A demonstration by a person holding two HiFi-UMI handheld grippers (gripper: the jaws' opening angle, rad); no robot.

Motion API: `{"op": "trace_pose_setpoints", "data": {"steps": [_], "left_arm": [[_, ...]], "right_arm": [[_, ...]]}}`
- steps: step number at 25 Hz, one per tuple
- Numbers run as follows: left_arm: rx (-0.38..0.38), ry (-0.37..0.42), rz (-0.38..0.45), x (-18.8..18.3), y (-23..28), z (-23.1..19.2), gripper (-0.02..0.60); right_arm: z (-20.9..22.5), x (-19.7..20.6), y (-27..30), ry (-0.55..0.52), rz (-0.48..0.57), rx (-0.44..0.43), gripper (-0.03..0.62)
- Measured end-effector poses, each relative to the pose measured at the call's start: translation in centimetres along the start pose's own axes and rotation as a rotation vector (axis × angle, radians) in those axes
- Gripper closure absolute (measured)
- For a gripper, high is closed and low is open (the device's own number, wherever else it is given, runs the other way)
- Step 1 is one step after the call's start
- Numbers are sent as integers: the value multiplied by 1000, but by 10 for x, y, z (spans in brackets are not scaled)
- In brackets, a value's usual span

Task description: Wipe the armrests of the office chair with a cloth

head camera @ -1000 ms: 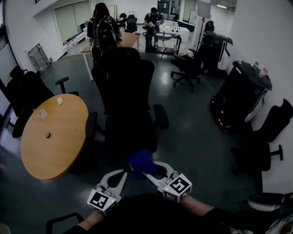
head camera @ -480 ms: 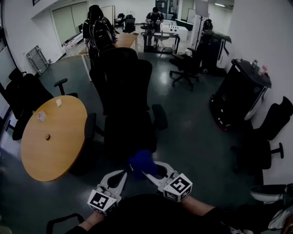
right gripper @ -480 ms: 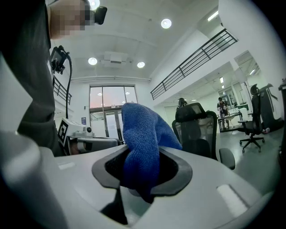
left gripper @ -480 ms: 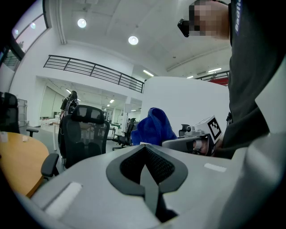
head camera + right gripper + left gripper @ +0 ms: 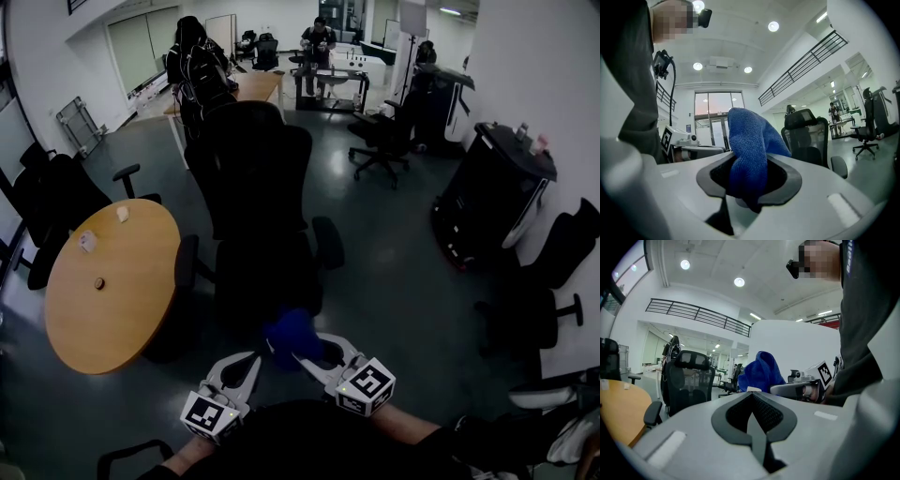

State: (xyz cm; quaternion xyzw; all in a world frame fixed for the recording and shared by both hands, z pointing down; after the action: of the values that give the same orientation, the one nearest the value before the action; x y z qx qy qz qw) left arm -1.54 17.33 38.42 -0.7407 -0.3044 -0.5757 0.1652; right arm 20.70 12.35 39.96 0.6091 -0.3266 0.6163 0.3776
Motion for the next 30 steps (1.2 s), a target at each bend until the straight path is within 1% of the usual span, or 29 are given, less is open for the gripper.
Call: {"op": "trace_pose_setpoints", "data": {"steps": [5,15,22,26,30], "left_arm": [[-4,-6,4,-5,-1,5,563],[-7,-11,6,0,-4,6,562],[-6,9,-5,5,-5,4,563],[-5,-6,2,-3,-5,9,562],[-7,-6,1,-3,-6,11,561]], "right_arm": [[-2,0,-2,-21,8,-5,450],[-3,-1,-5,-21,6,7,450],[-3,-3,-6,-33,7,14,450],[-5,-3,-7,-31,5,16,450],[-5,-3,-8,-29,4,15,450]]}}
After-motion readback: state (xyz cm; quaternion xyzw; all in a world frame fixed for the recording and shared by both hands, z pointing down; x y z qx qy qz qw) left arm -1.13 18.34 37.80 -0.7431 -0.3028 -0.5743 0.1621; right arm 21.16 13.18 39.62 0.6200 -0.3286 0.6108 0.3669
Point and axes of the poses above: the fingertips, and each gripper's own axes: y forward along the fingers, z to its right, x out of its underside, the point moved 10 cm from there along -y, backward along the fingers, and after that the axes turned 11 degrees about -y, right-handed, at the moved point
